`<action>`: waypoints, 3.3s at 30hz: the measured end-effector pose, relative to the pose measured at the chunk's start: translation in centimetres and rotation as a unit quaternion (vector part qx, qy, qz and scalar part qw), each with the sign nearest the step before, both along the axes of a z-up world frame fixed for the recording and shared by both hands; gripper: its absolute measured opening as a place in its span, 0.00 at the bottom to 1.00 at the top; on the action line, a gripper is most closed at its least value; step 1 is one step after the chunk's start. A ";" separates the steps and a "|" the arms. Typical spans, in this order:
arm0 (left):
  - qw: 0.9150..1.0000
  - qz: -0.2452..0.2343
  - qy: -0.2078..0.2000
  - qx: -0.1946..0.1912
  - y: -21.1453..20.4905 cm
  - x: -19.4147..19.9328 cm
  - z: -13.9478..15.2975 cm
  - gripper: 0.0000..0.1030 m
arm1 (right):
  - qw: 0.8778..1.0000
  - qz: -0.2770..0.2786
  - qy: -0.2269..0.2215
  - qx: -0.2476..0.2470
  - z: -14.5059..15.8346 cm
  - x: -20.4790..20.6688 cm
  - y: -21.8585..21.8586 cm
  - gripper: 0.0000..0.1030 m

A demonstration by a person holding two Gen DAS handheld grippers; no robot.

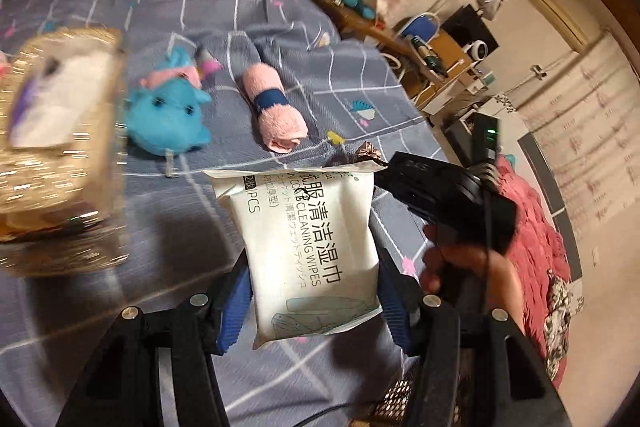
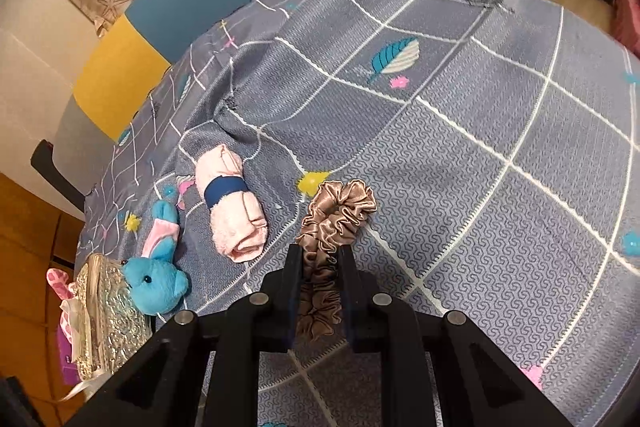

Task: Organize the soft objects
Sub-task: 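Carry the wipes pack into the tray and open the left tool while the right tool carries the scrunchie, then lower the brown scrunchie into the tray and open the right tool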

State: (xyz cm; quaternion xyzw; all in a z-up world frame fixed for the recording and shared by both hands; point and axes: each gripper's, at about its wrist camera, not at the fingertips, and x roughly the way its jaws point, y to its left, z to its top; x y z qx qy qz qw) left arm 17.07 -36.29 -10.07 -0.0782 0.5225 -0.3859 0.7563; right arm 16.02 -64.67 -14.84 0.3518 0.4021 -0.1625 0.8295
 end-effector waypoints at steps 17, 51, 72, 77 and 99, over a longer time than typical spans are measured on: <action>0.974 0.165 -0.028 -0.151 20.5 -1.8 4.5 0.57 | 0.995 0.058 -0.065 -0.043 1.8 0.1 4.4 0.17; 0.964 0.233 0.058 0.117 47.3 -4.1 -4.3 0.57 | 0.904 0.364 -0.205 -0.089 13.6 -4.5 37.1 0.17; 0.946 0.314 0.066 0.050 56.9 -6.1 -4.6 0.63 | 0.803 0.590 -0.064 -0.055 4.8 -3.5 58.8 0.17; 0.915 0.403 -0.001 -0.023 58.6 -8.4 -1.3 0.63 | 0.789 0.611 -0.033 -0.057 2.5 -3.3 62.3 0.17; 0.900 0.423 -0.033 -0.098 57.3 -9.4 0.6 0.62 | 0.824 0.563 -0.024 -0.057 2.8 -2.6 61.3 0.47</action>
